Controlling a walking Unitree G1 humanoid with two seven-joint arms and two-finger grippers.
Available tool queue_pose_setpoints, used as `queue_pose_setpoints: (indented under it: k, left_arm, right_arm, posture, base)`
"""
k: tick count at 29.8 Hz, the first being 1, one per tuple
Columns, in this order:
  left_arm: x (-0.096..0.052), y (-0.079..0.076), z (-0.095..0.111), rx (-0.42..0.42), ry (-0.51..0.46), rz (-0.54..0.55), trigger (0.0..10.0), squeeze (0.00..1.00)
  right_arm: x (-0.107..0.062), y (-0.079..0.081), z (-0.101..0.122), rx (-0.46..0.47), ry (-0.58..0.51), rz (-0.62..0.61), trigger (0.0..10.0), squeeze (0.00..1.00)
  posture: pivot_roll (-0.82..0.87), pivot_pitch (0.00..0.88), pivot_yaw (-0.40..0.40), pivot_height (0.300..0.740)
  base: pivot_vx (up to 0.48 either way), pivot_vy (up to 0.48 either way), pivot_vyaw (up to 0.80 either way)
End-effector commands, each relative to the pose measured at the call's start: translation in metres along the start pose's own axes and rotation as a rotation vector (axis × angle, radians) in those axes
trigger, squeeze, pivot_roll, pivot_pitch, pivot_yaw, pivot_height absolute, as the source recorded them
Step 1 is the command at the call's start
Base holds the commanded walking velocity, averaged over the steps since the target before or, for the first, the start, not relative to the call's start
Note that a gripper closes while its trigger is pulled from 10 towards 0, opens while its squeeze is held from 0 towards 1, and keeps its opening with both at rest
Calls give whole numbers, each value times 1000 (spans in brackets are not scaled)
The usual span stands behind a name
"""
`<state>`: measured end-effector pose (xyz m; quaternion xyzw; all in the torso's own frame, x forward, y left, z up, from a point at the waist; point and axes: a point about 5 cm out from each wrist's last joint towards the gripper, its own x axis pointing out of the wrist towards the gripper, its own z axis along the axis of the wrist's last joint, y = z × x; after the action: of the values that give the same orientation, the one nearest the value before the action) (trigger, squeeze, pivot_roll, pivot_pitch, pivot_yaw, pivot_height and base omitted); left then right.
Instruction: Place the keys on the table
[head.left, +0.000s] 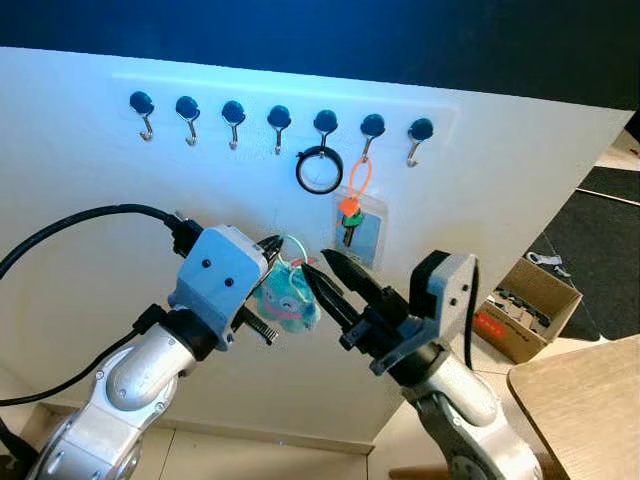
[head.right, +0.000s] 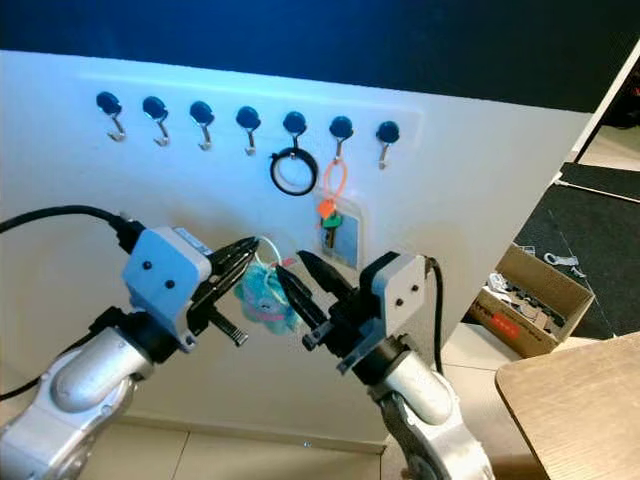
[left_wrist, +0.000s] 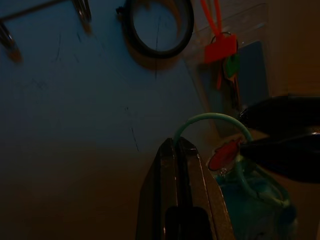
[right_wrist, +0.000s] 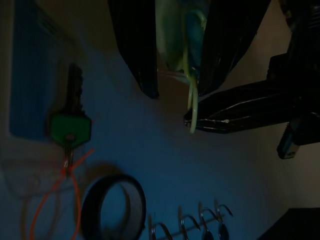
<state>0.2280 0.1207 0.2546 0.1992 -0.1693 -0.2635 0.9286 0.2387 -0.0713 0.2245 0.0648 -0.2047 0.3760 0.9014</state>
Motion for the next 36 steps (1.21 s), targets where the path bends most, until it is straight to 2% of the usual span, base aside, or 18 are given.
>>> queue_pose_setpoints:
  k: [1,3,4,5,6,7,8,11,12,14,15,25,26,27,30,31,35,36]
  left_arm:
    - [-1,-5,6,-15,-26,-21,10000,0]
    - [-1,-5,6,-16,-28,-21,10000,0]
    - [-1,-6,7,-17,-29,-23,10000,0]
    - [-1,-6,7,-17,-31,-24,10000,0]
    - [-1,-6,7,-17,-32,-25,10000,0]
    - [-1,-6,7,-17,-32,-25,10000,0]
    - [-1,-7,8,-18,-34,-29,10000,0]
    - [-1,-7,8,-19,-35,-31,10000,0]
    - [-1,-7,9,-19,-35,-31,10000,0]
    - [-1,-7,9,-19,-35,-31,10000,0]
    - [-1,-8,9,-21,-35,-34,10000,0]
    - [-1,-9,9,-24,-36,-38,10000,0]
    - [-1,-9,9,-26,-35,-38,10000,0]
    - [-1,-10,8,-36,-34,-45,10000,0]
    - [-1,-10,8,-44,-34,-52,10000,114]
    - [-1,-10,8,-55,-32,-59,10000,1000]
    - [-5,-9,8,-91,-20,-69,10000,1000]
    - [-9,-8,8,-121,-17,-84,10000,0]
  right_arm:
    - [0,0,-4,8,21,3,8863,0]
    - [0,0,-4,9,20,6,8863,0]
    - [1,1,-4,11,20,11,8039,0]
    - [2,1,-5,14,20,16,6039,0]
    - [2,2,-5,15,19,21,4941,0]
    - [2,2,-5,15,19,21,4941,0]
    - [4,2,-6,17,16,29,2431,0]
    - [4,2,-6,17,15,31,2431,0]
    - [5,2,-6,18,14,32,667,0]
    - [5,2,-6,18,14,32,667,0]
    - [6,2,-6,20,10,37,0,0]
    - [7,3,-7,19,7,39,0,0]
    - [7,2,-7,17,8,35,3373,0]
    - [7,2,-7,16,8,29,10000,0]
    - [7,2,-7,14,9,25,10000,0]
    - [7,1,-7,14,10,17,10000,0]
    - [6,1,-9,10,17,7,10000,0]
    - [6,0,-10,9,23,3,10000,0]
  posture:
    - [171,170,-39,740]
    - [173,170,-40,740]
    - [174,168,-41,740]
    - [176,166,-42,740]
    - [176,166,-42,740]
    - [176,166,-42,740]
    - [178,164,-43,740]
    - [178,164,-43,740]
    - [179,163,-44,740]
    - [179,163,-44,740]
    - [181,159,-46,740]
    - [181,158,-45,740]
    - [178,157,-44,740]
    - [178,157,-44,740]
    - [178,157,-44,740]
    - [176,161,-42,740]
    - [175,163,-42,740]
    - [175,163,-42,740]
  base:
    - [0,0,0]
    - [0,0,0]
    - [0,0,0]
    - [0,0,0]
    - [0,0,0]
    - [0,0,0]
    - [0,0,0]
    - [0,0,0]
    - [0,0,0]
    - [0,0,0]
    - [0,0,0]
    - [0,0,0]
    - [0,0,0]
    - [0,0,0]
    - [0,0,0]
    - [0,0,0]
    - [0,0,0]
    - [0,0,0]
